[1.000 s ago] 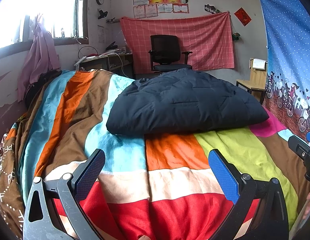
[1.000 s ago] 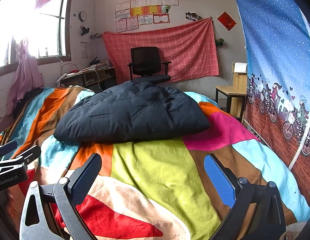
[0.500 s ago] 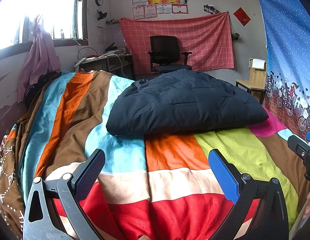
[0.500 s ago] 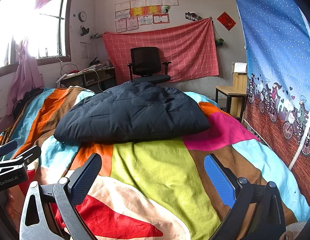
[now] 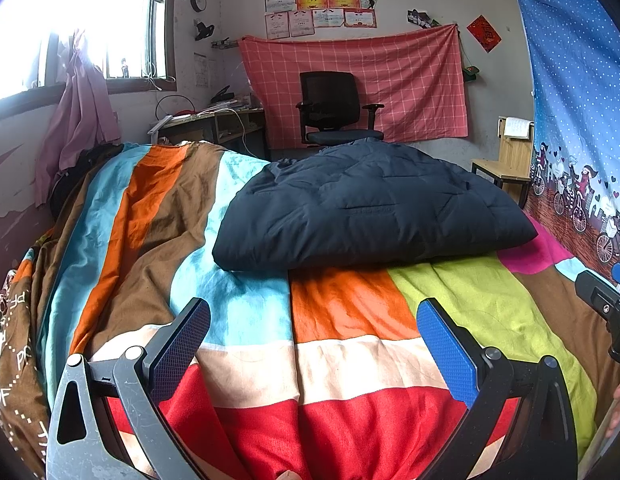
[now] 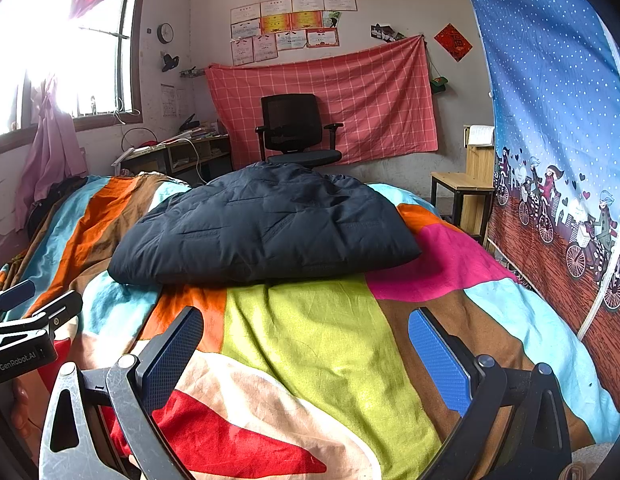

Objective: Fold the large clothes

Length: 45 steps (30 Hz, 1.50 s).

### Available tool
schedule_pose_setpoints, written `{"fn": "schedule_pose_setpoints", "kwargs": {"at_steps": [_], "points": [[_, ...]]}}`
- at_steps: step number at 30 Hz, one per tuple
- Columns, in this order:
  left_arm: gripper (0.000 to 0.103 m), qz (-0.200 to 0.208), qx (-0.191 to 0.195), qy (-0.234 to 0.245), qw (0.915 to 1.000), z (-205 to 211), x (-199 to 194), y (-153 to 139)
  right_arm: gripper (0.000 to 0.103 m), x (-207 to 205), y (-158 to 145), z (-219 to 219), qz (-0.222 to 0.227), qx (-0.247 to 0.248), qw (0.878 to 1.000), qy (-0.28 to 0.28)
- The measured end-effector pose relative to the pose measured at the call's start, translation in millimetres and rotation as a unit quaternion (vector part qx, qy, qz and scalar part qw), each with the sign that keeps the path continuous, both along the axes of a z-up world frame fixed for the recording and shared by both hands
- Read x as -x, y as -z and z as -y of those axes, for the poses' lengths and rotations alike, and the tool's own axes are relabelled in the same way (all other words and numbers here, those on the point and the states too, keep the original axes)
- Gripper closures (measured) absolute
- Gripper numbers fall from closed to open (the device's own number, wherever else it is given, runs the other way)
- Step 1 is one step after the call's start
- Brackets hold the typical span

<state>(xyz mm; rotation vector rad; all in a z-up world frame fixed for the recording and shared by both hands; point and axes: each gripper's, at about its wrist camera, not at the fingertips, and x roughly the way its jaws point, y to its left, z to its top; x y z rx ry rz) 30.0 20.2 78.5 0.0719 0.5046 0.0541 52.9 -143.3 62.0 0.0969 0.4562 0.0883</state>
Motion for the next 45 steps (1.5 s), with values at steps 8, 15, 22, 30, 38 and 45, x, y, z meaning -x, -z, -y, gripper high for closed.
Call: {"fn": "schedule_pose_setpoints", "kwargs": {"at_steps": [8, 15, 22, 30, 38, 45], "points": [[0.002, 0.0, 0.001, 0.0, 1.0, 0.1, 0.2, 0.2, 0.0, 0.1, 0.0, -0.3, 0.0, 0.0, 1.0, 0.0], [0.002, -0.002, 0.003, 0.002, 1.0, -0.1, -0.1, 0.4, 0.0, 0.1, 0.1, -0.4, 0.0, 0.0, 1.0, 0.0], [0.002, -0.002, 0.01, 0.003, 0.9999, 0.7, 1.8, -0.1, 0.0, 0.1, -0.1, -1.2, -0.001, 0.0, 1.0, -0.001], [0.002, -0.001, 0.003, -0.002, 1.0, 1.9, 2.7, 1.1, 0.0, -0.1, -0.3, -0.3, -0.002, 0.001, 1.0, -0.005], [0.002, -0.002, 0.002, -0.003, 1.0, 1.3, 3.0, 1.4, 0.0, 0.1, -0.3, -1.3, -0.002, 0.001, 1.0, -0.005], [0.002, 0.0, 0.003, -0.007, 1.0, -1.5, 4.6, 1.1, 0.0, 0.1, -0.4, -1.6, -0.002, 0.001, 1.0, -0.004]]}}
